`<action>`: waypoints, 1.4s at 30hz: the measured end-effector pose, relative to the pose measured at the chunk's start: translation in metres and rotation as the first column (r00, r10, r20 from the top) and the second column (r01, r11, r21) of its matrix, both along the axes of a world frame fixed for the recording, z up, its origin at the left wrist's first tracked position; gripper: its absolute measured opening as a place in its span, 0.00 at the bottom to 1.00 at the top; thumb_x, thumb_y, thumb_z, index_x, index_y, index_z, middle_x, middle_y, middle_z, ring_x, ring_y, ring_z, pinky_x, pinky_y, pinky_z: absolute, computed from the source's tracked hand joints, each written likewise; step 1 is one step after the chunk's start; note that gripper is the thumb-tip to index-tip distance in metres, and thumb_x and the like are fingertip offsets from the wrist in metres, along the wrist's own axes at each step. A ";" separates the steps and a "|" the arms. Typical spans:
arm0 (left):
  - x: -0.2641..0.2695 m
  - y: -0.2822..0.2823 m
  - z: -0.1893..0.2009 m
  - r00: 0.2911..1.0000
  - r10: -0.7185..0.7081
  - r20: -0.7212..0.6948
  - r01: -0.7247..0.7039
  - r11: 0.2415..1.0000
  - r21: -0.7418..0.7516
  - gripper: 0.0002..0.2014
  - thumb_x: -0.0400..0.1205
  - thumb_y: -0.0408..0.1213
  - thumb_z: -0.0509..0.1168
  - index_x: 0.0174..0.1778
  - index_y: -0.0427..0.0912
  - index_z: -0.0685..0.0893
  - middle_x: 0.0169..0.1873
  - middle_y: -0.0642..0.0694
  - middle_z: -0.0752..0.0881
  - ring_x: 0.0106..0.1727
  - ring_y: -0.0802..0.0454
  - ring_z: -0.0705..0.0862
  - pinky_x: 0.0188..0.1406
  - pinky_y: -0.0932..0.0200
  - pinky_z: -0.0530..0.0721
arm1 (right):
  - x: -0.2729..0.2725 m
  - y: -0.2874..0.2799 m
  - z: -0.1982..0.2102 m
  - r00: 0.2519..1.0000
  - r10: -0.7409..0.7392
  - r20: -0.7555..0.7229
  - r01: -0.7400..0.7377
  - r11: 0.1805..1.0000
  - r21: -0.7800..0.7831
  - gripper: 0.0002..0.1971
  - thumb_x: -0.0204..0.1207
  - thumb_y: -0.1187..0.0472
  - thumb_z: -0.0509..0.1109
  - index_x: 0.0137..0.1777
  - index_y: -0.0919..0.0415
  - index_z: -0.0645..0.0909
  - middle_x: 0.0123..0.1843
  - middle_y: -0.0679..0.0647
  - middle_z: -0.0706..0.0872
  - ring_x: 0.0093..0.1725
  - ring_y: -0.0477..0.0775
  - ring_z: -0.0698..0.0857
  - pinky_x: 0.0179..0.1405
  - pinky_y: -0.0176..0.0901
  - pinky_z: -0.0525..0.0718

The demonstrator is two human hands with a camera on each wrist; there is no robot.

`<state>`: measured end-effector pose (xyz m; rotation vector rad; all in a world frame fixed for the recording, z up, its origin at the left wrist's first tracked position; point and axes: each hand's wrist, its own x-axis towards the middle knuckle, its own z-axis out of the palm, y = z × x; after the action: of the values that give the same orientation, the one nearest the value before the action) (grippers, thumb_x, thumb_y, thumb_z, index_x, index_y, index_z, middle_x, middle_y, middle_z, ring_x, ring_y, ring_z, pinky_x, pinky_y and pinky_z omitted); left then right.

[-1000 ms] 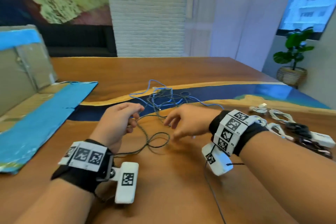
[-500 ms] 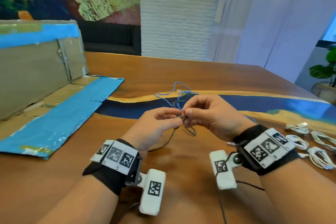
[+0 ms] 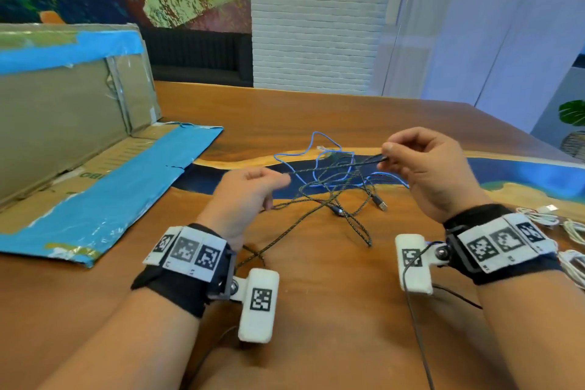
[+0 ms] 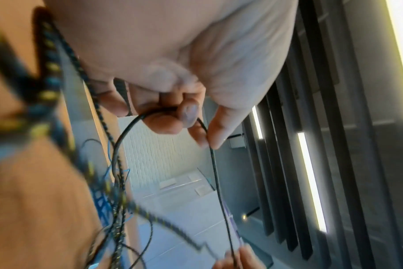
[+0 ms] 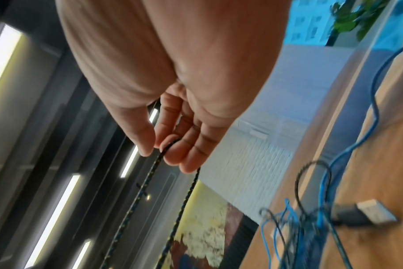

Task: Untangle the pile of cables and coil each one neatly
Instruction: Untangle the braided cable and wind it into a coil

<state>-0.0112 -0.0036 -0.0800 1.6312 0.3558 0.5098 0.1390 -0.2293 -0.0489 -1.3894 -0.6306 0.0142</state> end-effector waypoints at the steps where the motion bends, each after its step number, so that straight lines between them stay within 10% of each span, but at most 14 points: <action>1: -0.001 0.004 0.002 0.998 0.046 0.039 -0.044 0.998 -0.044 0.11 0.82 0.41 0.73 0.33 0.44 0.88 0.21 0.53 0.77 0.37 0.46 0.76 0.42 0.51 0.73 | 0.002 -0.009 0.001 1.000 -0.026 -0.003 0.026 0.999 0.041 0.05 0.75 0.71 0.77 0.43 0.63 0.85 0.34 0.54 0.88 0.32 0.55 0.87 0.47 0.51 0.89; 5: -0.002 0.004 0.005 0.977 0.113 0.181 -0.075 0.976 -0.207 0.14 0.86 0.42 0.70 0.32 0.52 0.87 0.31 0.54 0.84 0.45 0.50 0.82 0.43 0.52 0.76 | -0.001 -0.033 -0.007 0.999 0.015 -0.042 -0.020 0.993 -0.120 0.18 0.51 0.61 0.90 0.42 0.59 0.90 0.34 0.54 0.89 0.35 0.54 0.85 0.44 0.46 0.88; 10: -0.004 -0.009 0.010 0.948 0.093 0.303 -0.017 0.970 -0.244 0.07 0.88 0.39 0.65 0.46 0.47 0.87 0.32 0.53 0.83 0.42 0.53 0.82 0.42 0.55 0.76 | -0.018 -0.035 -0.013 0.991 0.128 0.049 -0.057 0.710 -0.702 0.11 0.71 0.63 0.84 0.52 0.54 0.92 0.35 0.53 0.83 0.25 0.44 0.76 0.28 0.37 0.78; 14: -0.006 -0.016 0.019 0.936 0.112 0.334 -0.097 0.993 -0.062 0.07 0.85 0.36 0.69 0.45 0.49 0.92 0.32 0.60 0.87 0.34 0.65 0.80 0.33 0.68 0.75 | -0.023 -0.033 -0.016 0.979 -0.032 0.202 0.142 0.819 -0.555 0.14 0.74 0.59 0.82 0.58 0.46 0.90 0.48 0.47 0.91 0.31 0.41 0.78 0.33 0.26 0.77; 21: -0.006 -0.055 0.037 0.909 -0.288 0.300 0.275 0.958 0.087 0.03 0.75 0.40 0.76 0.39 0.48 0.95 0.35 0.44 0.87 0.40 0.52 0.83 0.43 0.58 0.87 | -0.056 -0.001 -0.022 0.965 0.239 0.109 -0.168 0.880 -0.444 0.33 0.76 0.66 0.80 0.77 0.42 0.73 0.41 0.61 0.92 0.35 0.47 0.84 0.36 0.32 0.79; 27: -0.007 -0.056 0.044 0.791 -0.579 0.196 0.556 0.815 0.163 0.08 0.75 0.42 0.72 0.33 0.44 0.92 0.39 0.40 0.90 0.52 0.32 0.85 0.60 0.44 0.86 | -0.048 0.001 -0.037 0.969 0.233 -0.076 -0.238 0.823 -0.515 0.06 0.85 0.64 0.71 0.55 0.52 0.86 0.38 0.58 0.86 0.32 0.56 0.78 0.31 0.46 0.79; 30: -0.004 -0.043 0.035 0.855 -0.501 0.132 0.469 0.857 0.214 0.11 0.78 0.43 0.70 0.39 0.43 0.95 0.39 0.40 0.90 0.52 0.29 0.85 0.59 0.45 0.85 | -0.045 0.002 -0.045 0.965 0.208 -0.160 -0.258 0.857 -0.445 0.09 0.86 0.66 0.67 0.45 0.61 0.86 0.35 0.56 0.86 0.28 0.50 0.82 0.30 0.40 0.81; 34: 0.002 -0.026 0.013 0.972 -0.236 0.018 0.225 0.943 0.245 0.11 0.82 0.28 0.69 0.51 0.47 0.94 0.43 0.46 0.91 0.49 0.53 0.86 0.50 0.56 0.84 | -0.046 0.007 -0.048 0.957 0.212 -0.197 -0.263 0.921 -0.289 0.08 0.86 0.68 0.67 0.47 0.65 0.87 0.37 0.60 0.88 0.31 0.55 0.87 0.33 0.42 0.88; 42: -0.005 -0.025 -0.006 0.874 -0.402 -0.274 0.462 0.862 0.209 0.21 0.81 0.19 0.68 0.64 0.45 0.89 0.59 0.44 0.91 0.49 0.53 0.86 0.46 0.63 0.84 | -0.049 0.009 -0.045 0.894 0.296 -0.336 -0.292 0.954 0.062 0.08 0.85 0.69 0.64 0.52 0.68 0.85 0.42 0.64 0.89 0.37 0.60 0.88 0.38 0.44 0.90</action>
<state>-0.0157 -0.0290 -0.0856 1.9696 0.0704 0.0266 0.0898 -0.2201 -0.0942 -1.2317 -0.5406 0.4865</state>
